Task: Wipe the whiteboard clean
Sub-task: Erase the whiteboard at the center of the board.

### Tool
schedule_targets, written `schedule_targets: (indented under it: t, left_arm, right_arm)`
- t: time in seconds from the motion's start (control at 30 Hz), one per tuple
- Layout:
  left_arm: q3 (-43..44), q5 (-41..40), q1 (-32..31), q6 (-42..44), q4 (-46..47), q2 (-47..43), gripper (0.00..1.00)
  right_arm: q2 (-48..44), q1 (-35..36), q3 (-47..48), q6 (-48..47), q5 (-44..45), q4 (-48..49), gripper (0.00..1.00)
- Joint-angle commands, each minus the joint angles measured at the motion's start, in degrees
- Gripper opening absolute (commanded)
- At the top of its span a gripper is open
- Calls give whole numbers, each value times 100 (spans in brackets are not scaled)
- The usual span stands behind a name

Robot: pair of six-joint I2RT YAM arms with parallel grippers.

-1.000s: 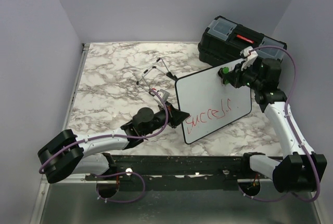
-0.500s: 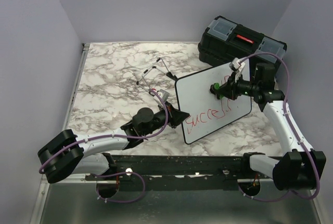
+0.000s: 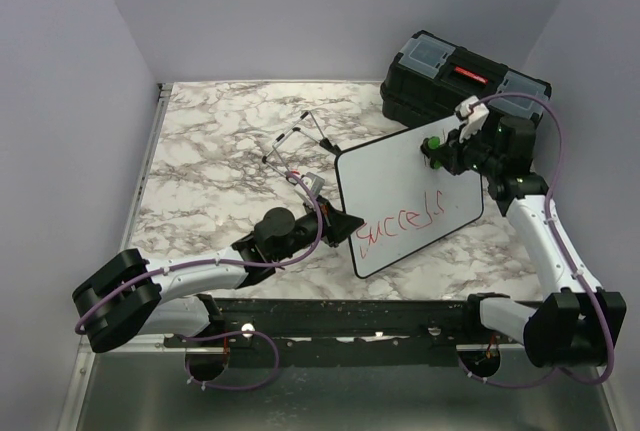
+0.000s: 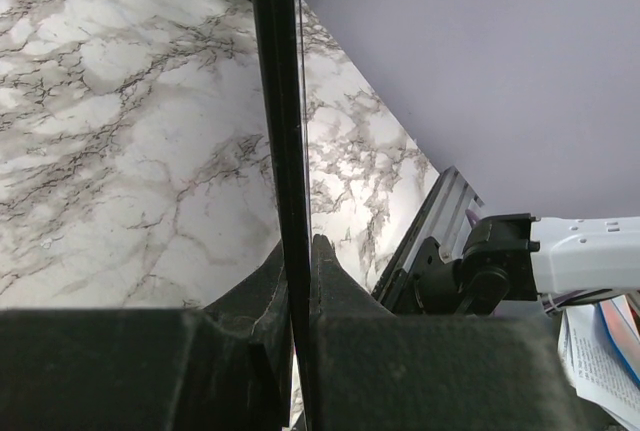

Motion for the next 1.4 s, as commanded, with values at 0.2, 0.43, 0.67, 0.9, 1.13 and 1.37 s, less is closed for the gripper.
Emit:
schedule_targets:
  t: [0.2,0.43,0.67,0.9,1.13,1.37]
  left_arm:
    - [79,304,-42,168,678,-132,0]
    - [42,290,-42,142,643,-175,0]
    - [30,291,-42,167,644,-222,0]
    - [37,281,-42,185,693,-208,0]
    - [-8,236,-42,151,726,-218,0]
    - [-34,229,-42,141,704,-297,0]
  right_arm:
    - [-424,-4,-318,-1902,-2626,-1529,1]
    - [-244,-5,-241,289,-49,512,1]
    - [1,-5,-216,-783,-100,-447,1]
    - [-190,-5,-545,-2608,-2435,-1999,1]
    - [-270,-4,-586,-11,-1884,558,1]
    - [252,-5,-176,578,99,869,1]
